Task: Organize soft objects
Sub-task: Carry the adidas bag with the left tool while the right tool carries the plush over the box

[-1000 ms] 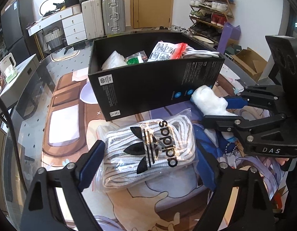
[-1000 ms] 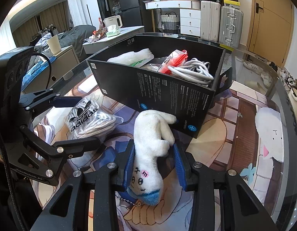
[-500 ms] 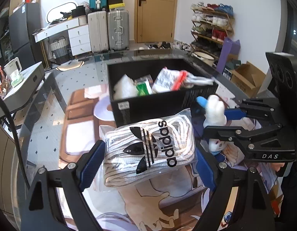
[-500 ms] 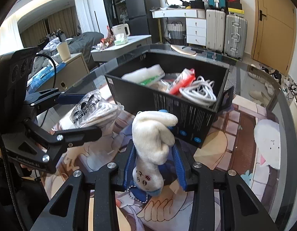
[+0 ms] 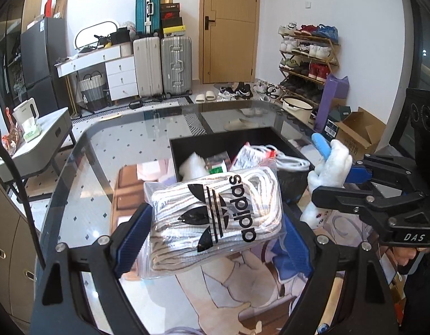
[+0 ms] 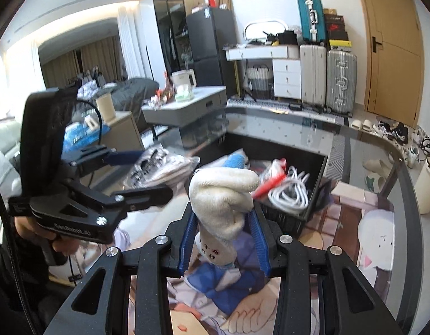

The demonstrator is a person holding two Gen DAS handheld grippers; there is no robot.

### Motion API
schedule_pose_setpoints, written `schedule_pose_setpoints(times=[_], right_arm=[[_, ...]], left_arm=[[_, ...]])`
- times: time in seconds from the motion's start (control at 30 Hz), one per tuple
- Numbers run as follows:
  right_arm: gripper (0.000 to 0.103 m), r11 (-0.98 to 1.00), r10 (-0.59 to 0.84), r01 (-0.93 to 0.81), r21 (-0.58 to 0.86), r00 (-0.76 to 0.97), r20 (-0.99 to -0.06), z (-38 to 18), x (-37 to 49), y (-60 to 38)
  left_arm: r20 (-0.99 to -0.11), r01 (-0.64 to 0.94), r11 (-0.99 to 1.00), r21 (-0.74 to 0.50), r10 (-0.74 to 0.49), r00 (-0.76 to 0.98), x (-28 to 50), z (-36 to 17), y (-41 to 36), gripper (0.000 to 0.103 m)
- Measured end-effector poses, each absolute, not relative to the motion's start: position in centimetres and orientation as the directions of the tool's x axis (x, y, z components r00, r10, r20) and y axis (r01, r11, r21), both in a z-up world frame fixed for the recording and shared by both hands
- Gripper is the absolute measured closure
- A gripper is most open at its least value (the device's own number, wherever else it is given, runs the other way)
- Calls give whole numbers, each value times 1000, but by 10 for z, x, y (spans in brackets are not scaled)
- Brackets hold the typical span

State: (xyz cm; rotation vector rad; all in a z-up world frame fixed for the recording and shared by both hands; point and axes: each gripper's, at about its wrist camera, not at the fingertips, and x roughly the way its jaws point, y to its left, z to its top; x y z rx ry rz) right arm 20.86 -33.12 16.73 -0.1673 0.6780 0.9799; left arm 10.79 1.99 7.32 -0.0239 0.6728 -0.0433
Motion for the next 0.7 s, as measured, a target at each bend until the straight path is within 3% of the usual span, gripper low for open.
schedule_pose_setpoints(times=[0.3, 0.7], right_arm=[[65, 619, 726, -756, 212, 447, -523, 190, 225, -326], [65, 674, 700, -695, 250, 493, -516, 193, 256, -300]], left_arm=[[-606, 36, 999, -41, -53, 794, 127, 81, 24, 16], [-602, 18, 998, -67, -55, 797, 158, 79, 37, 16]])
